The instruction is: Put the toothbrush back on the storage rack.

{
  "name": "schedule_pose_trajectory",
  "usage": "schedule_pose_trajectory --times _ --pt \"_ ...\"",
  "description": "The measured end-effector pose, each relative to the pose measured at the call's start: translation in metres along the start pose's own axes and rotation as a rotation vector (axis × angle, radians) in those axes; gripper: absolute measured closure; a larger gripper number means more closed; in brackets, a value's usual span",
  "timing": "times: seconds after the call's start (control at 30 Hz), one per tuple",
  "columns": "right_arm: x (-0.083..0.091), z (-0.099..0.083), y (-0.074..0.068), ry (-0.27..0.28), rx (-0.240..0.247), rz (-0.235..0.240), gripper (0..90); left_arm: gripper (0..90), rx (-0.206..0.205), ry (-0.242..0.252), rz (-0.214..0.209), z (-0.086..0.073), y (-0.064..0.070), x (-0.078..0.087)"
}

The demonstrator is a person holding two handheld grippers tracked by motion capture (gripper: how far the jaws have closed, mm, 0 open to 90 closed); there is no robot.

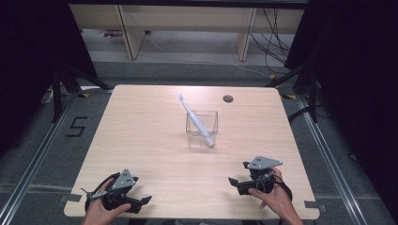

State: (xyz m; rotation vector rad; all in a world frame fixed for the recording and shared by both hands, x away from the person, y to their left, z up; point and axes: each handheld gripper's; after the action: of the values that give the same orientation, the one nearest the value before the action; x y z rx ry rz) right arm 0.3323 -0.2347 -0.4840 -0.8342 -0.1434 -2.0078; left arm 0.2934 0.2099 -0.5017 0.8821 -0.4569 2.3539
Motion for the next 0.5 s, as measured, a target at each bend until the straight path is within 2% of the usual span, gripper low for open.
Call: schedule_pose_trajectory --times 0.03,0.07,0.17,0.2,0.23,0.27,0.33,0.4,0.43,0.47,0.5 --pt "0.0 -0.001 0.001 -0.004 0.018 0.011 16.0 15.0 -0.025 -0.014 0.007 0.0 -0.002 0.001" --pt "0.001 -0.002 0.001 -0.01 0.012 0.006 16.0 15.0 -0.026 -0.015 0.007 0.0 -0.002 0.001" --pt "0.0 -0.004 0.0 -0.016 0.015 0.012 16.0 15.0 -0.026 -0.017 0.007 0.0 -0.002 0.0" --pt "0.001 -0.005 0.0 -0.026 0.024 -0.001 16.0 15.0 -0.023 -0.014 0.007 0.0 -0.002 0.0" --pt "0.0 -0.007 -0.002 -0.019 0.001 0.005 16.0 15.0 -0.021 -0.012 0.006 0.0 -0.002 0.001" --pt "0.0 -0.007 0.0 -0.024 0.023 0.006 15.9 15.0 -0.022 -0.014 0.009 0.0 -0.002 0.001" --pt "0.0 -0.009 0.0 -0.039 0.017 0.017 15.9 15.0 -0.027 -0.018 0.01 0.0 -0.003 0.0" --pt "0.002 -0.01 -0.001 -0.039 0.012 0.004 15.9 15.0 -0.021 -0.015 0.009 0.0 -0.002 0.0" --pt "0.002 -0.011 -0.003 -0.043 -0.006 0.007 15.9 14.9 -0.02 -0.012 0.007 0.0 -0.002 0.001" --pt "0.002 -0.011 -0.001 -0.039 0.017 0.018 15.9 14.9 -0.021 -0.012 0.008 0.0 -0.002 0.001" --pt "0.003 -0.012 -0.002 -0.042 0.005 0.004 15.9 15.0 -0.014 -0.009 0.007 0.0 -0.001 0.0"
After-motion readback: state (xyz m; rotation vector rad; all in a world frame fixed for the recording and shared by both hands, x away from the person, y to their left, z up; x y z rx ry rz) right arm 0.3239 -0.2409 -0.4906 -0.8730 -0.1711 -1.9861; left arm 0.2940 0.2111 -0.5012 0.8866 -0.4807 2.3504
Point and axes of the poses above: each handheld gripper's, and its own axes: x roughly backward along the jaws, z roughly out of its top, y roughly to its right, and after that the axes turned 13 degrees about z, right-handed
